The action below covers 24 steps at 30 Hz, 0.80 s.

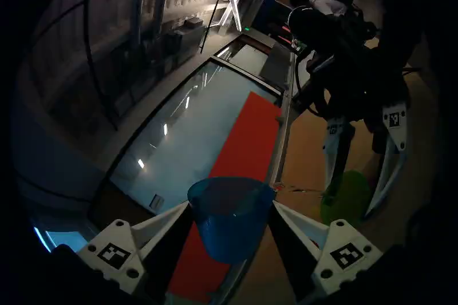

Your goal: Pour water

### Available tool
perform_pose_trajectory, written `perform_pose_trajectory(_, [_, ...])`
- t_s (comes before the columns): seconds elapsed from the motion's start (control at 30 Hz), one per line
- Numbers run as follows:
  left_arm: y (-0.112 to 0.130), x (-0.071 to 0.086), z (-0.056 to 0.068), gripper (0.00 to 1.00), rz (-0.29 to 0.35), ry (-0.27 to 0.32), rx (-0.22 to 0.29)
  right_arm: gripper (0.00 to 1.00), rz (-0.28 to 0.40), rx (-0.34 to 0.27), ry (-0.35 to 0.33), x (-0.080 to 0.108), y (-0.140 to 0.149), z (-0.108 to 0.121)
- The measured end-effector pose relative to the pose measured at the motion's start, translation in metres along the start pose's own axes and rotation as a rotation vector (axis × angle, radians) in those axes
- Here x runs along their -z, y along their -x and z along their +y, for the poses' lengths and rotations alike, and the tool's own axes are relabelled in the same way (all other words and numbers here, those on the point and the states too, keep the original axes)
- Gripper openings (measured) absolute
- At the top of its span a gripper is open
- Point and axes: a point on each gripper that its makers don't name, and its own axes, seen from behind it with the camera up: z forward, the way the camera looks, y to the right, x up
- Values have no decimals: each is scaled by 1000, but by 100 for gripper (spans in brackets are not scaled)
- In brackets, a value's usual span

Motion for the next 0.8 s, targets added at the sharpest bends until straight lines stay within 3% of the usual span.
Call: perform_pose_trajectory(0.8, [-13, 1, -8, 85, 9, -17, -96, 92, 15, 8, 9, 5, -6, 3])
